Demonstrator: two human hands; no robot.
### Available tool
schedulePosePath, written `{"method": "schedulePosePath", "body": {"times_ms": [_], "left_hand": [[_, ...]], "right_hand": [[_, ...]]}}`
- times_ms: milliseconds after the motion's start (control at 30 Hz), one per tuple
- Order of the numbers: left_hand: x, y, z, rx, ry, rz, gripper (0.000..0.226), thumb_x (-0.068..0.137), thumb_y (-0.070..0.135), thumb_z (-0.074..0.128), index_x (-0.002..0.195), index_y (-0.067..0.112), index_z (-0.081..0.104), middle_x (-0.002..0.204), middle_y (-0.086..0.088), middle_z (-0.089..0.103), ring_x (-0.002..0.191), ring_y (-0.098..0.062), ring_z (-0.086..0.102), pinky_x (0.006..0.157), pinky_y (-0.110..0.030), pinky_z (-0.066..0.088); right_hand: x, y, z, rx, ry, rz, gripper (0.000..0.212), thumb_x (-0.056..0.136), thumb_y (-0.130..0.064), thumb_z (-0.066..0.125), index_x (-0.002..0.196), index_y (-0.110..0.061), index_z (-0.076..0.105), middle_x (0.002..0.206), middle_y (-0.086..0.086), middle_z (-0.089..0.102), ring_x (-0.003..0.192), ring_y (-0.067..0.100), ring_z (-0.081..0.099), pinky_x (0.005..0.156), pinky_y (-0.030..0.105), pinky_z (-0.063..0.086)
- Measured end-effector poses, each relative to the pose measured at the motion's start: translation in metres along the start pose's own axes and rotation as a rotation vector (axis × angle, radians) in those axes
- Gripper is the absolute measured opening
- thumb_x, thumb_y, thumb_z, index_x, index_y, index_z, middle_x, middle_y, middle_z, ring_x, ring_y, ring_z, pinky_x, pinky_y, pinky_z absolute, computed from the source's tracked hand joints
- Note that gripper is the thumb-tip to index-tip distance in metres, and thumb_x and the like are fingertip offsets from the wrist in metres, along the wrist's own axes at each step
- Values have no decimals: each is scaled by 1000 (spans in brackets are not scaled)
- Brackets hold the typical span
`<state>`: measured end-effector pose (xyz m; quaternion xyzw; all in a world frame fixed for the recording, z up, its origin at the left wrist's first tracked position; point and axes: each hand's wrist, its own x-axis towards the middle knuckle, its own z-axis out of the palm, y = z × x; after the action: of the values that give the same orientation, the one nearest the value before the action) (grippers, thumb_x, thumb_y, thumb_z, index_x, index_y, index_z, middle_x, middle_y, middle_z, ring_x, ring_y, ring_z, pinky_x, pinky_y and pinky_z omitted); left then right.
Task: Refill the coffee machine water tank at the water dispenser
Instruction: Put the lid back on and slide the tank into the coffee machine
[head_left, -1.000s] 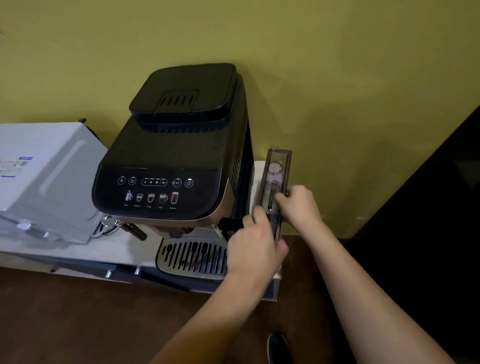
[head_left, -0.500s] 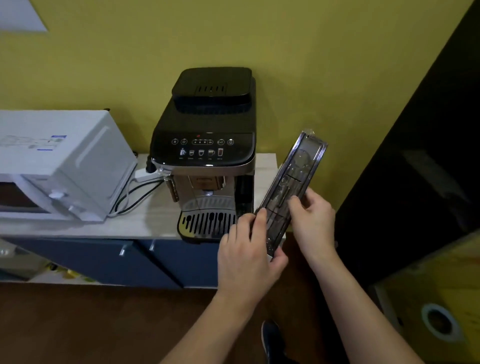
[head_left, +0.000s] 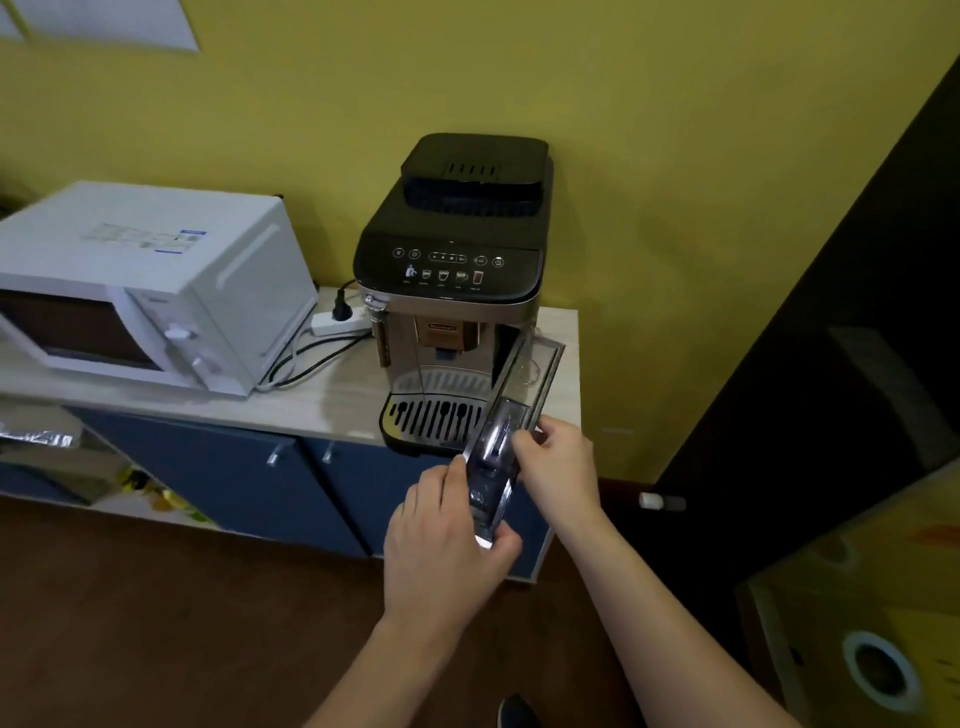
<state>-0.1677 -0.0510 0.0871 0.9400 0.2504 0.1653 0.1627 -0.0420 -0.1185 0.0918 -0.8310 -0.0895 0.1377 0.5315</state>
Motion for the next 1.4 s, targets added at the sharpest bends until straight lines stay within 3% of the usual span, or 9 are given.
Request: {"method": "schedulePosePath", "body": {"times_ms": [167,300,433,600,733,900,1067,1200,1400], "left_hand": [[10,12,5,36,-40,-68,75,77,53,53,142,19,41,123,3,52,108,-12,51,91,-30,47],[21,26,5,38,-31,-126,77,81,54,54,147,17,37,126,3,49,113,-13,48,92,-30,46],[33,33,8,41,-22,-173,77,81,52,55,146,16,38,124,3,49,111,-14,50,88,-29,47],[41,41,13,30,-9,-218,75,82,52,54,145,15,39,127,2,49,113,-14,50,87,-30,46],[52,45,15,34,1,-222,74,82,51,54,145,15,39,125,2,48,110,-14,50,84,-27,45],[68,46,19,44,-14,-241,71,81,50,54,142,14,42,116,0,49,103,-18,52,81,-32,49],[76,44,18,53,-3,-238,69,81,49,54,139,15,44,114,0,48,100,-17,52,81,-32,48],[75,41,19,27,7,-239,67,80,51,55,137,16,47,111,1,48,98,-16,51,81,-33,50],[73,35,18,23,2,-210,62,80,52,56,132,19,49,107,4,46,94,-13,50,77,-30,49]], "right_hand": [[21,3,0,-73,-75,17,21,88,-20,56,70,-13,61,70,9,68,65,26,66,58,35,51],[38,-5,-8,-147,-117,-7,25,88,-23,55,64,-17,51,65,5,62,66,27,67,52,26,40],[50,-9,-10,-163,-165,-17,23,88,-24,55,66,-18,53,66,4,62,66,25,67,59,38,57],[66,-15,-14,-270,-204,-64,32,91,-22,54,60,-18,44,59,-1,47,54,17,48,48,28,34],[75,-18,-15,-278,-224,-60,29,92,-25,52,64,-17,51,65,4,58,70,28,68,66,43,59],[89,-20,-16,-279,-246,-65,34,96,-32,50,65,-18,46,67,2,55,78,30,70,62,37,51],[97,-21,-18,-240,-308,-36,35,99,-38,50,95,-5,61,92,12,67,88,31,70,80,49,56],[91,-20,-21,-215,-333,-55,42,103,-33,46,125,1,58,103,11,63,97,30,68,90,47,54],[102,-16,-29,-121,-405,5,33,102,-25,48,116,-2,65,104,14,69,102,35,66,94,52,54]]}}
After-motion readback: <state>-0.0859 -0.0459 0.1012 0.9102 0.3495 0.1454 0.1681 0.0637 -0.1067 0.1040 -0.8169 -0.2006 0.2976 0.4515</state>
